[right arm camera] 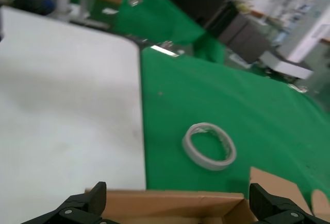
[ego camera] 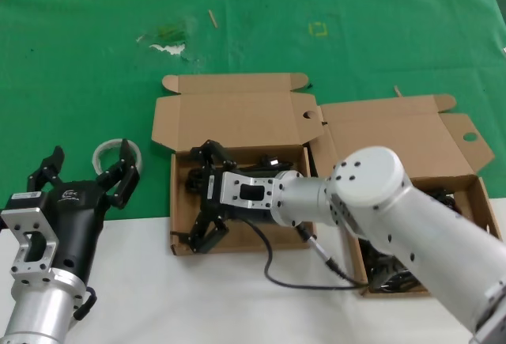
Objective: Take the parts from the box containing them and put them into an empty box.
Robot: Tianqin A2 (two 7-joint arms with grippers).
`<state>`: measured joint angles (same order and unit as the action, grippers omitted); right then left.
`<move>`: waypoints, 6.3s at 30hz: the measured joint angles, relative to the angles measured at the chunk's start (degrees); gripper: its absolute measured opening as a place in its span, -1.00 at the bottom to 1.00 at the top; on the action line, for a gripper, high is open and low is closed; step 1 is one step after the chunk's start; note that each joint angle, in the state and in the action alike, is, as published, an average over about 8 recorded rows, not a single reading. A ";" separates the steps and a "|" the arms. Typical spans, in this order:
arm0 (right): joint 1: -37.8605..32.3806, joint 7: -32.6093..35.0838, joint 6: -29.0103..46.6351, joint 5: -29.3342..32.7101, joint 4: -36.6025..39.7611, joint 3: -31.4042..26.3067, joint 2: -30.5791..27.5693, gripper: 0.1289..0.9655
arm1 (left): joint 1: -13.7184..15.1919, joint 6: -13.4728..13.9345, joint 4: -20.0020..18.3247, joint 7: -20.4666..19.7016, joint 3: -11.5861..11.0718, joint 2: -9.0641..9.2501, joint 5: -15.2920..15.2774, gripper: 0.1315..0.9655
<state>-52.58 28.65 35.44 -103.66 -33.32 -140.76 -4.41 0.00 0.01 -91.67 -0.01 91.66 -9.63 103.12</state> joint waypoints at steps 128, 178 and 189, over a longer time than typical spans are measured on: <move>50.20 -27.36 -33.84 0.50 -55.72 46.87 -12.20 1.00 | 0.00 -0.01 0.00 0.00 0.01 0.00 0.01 1.00; 50.20 -27.35 -33.84 0.50 -55.72 46.87 -12.20 1.00 | 0.00 -0.01 0.00 0.01 0.01 0.00 0.01 1.00; 50.20 -27.35 -33.84 0.50 -55.72 46.87 -12.20 1.00 | 0.00 -0.01 0.00 0.01 0.01 0.00 0.01 1.00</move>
<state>-2.38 1.29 1.60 -103.16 -89.04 -93.89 -16.61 0.00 0.00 -91.67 0.00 91.67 -9.63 103.13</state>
